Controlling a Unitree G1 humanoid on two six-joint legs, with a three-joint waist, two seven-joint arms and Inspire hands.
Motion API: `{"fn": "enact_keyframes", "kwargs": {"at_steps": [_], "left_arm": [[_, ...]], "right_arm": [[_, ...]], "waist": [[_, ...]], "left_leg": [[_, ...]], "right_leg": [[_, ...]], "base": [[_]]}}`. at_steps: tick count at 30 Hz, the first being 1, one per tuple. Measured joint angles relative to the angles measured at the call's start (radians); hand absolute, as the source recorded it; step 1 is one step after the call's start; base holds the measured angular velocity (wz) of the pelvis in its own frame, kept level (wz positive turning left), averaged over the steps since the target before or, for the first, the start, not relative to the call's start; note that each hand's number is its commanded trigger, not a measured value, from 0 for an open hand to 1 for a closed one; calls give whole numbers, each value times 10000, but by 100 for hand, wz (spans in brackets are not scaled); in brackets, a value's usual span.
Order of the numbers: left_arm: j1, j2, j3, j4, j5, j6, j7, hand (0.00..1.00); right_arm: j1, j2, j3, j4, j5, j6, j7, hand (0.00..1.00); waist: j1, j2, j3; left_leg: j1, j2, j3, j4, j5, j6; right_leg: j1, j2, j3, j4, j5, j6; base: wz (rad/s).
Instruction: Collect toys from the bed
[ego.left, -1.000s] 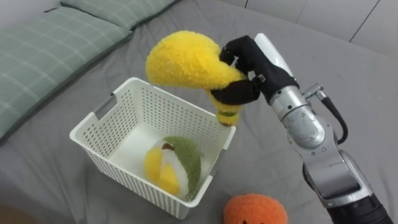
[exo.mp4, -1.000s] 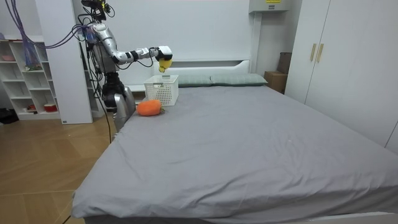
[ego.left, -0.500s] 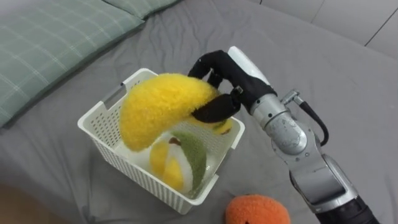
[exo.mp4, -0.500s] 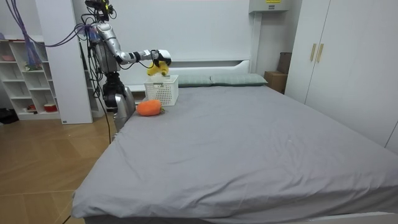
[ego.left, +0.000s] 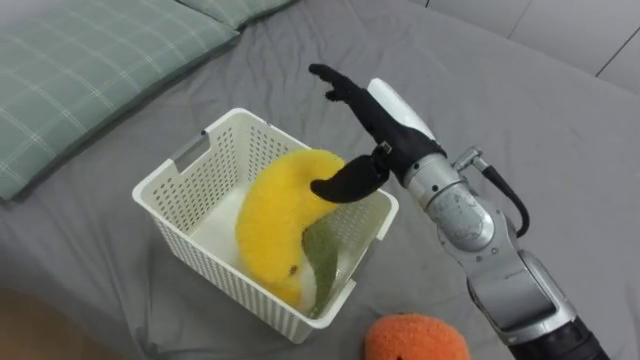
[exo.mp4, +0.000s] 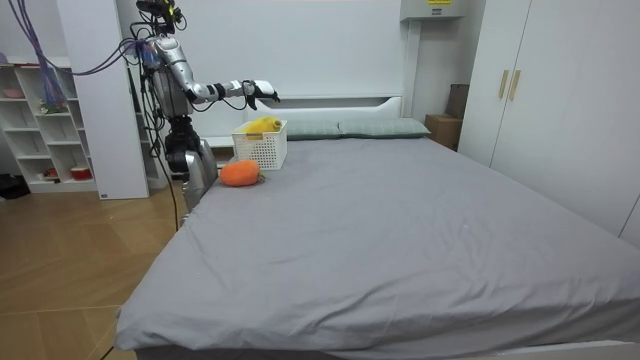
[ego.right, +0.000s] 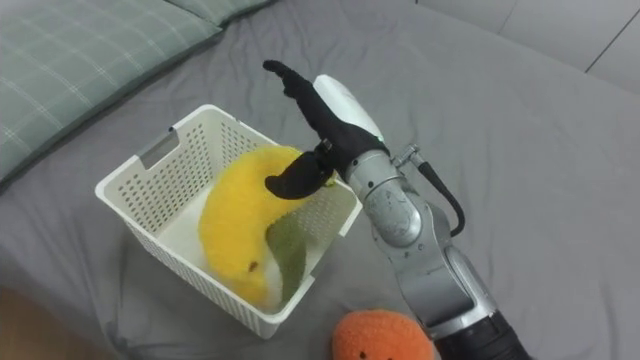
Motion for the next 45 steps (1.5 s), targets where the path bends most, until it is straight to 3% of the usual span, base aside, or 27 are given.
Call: {"fn": "enact_keyframes", "kwargs": {"at_steps": [15, 22, 27, 32, 34, 38, 45], "left_arm": [[-73, 0, -6, 8, -89, -43, 0, 0], [-82, -23, 188, 48, -63, -38, 0, 0], [76, -27, 553, 57, -109, -38, 0, 0], [274, -69, 590, 218, -247, -38, 128, 0], [315, -85, 633, 281, -244, -38, 240, 0], [426, -219, 1065, 284, -302, -50, 748, 0], [788, -371, 912, 296, -676, -91, 868, 0]], "right_arm": [[92, -1, -2, 42, 209, -17, 1, 0], [203, -23, -84, 48, 358, -32, -15, 0], [816, -72, -895, 345, 1806, -129, -351, 0], [1561, -184, -1376, 1033, 2945, -154, -970, 0], [1806, -184, -1669, 1243, 3702, -153, -1181, 0], [2232, -219, -2385, 2004, 5150, -353, -1644, 0], [2647, -214, -2858, 3123, 6766, -386, -2194, 0]], "waist": [[-262, 189, 113], [-264, 270, 43], [-336, 378, -57], [-658, 513, -69], [-864, 622, -39], [-1299, 724, -114], [-1910, 813, -116]], "left_leg": [[77, -2, 19, 24, 0, 0], [147, 4, 43, 4, 3, 2], [193, -8, 47, 14, 6, 10], [233, 42, 258, 89, 0, 18], [311, 36, 266, 94, -11, 30], [387, 75, 481, 57, -52, 52], [536, 171, 938, -96, -79, 49]], "right_leg": [[49, 4, 204, 8, -1, 2], [62, 4, 185, -7, -1, 2], [146, -5, 191, -1, 10, 20], [181, 0, 305, 19, 9, 20], [254, -9, 327, 18, 10, 22], [214, -41, 618, 44, 13, 30], [119, 38, 997, 48, 48, 26]], "base": [[0], [0], [0], [-5], [-6], [-14], [-21]]}}
